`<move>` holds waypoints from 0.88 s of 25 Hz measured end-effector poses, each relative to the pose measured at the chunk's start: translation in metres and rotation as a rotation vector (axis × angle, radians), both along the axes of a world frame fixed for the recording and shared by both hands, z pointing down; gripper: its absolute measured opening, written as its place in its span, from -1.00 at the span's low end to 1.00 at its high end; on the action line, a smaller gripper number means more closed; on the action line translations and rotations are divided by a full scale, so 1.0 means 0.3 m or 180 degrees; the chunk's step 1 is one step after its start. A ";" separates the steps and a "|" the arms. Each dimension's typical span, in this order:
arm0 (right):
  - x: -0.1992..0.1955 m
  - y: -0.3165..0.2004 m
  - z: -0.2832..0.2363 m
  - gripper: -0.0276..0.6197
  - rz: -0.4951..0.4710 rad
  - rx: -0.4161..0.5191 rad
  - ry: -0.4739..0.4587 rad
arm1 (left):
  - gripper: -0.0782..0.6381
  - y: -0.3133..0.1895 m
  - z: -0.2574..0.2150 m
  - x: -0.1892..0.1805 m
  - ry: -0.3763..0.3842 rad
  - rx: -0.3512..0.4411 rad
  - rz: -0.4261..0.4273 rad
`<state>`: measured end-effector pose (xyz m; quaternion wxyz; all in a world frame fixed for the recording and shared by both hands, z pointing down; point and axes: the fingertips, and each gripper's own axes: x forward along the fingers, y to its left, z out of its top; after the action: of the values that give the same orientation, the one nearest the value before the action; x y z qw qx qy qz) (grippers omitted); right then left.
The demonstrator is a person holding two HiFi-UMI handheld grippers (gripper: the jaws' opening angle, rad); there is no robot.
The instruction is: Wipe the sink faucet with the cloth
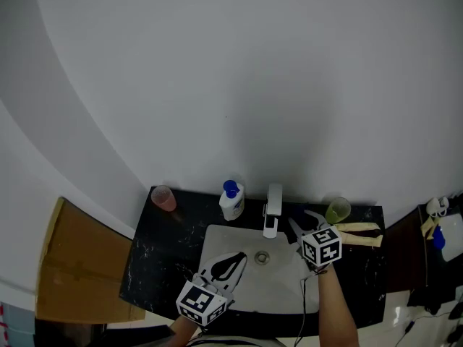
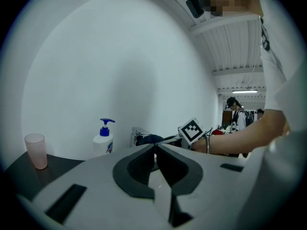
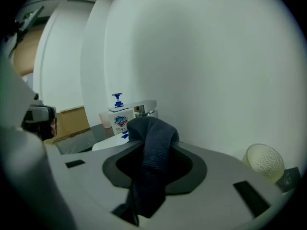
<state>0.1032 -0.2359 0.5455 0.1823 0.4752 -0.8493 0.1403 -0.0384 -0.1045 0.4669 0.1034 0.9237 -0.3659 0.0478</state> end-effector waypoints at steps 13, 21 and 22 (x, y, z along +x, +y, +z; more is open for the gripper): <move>-0.067 0.117 0.238 -0.54 -0.0372 -0.0118 0.0262 | -0.73 0.027 0.025 -0.051 -0.0079 -0.0046 -0.0066; -0.182 0.023 0.175 -0.55 -0.1048 0.0458 0.0797 | -0.74 0.023 0.036 -0.071 -0.0172 -0.0091 -0.0157; -0.189 0.017 0.159 -0.55 -0.1110 0.0518 0.0812 | -0.74 0.023 0.036 -0.071 -0.0181 -0.0093 -0.0168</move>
<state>0.0465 -0.2309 0.5933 0.2708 0.3482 -0.8971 -0.0236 -0.0597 -0.0976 0.4778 0.1077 0.9104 -0.3922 0.0766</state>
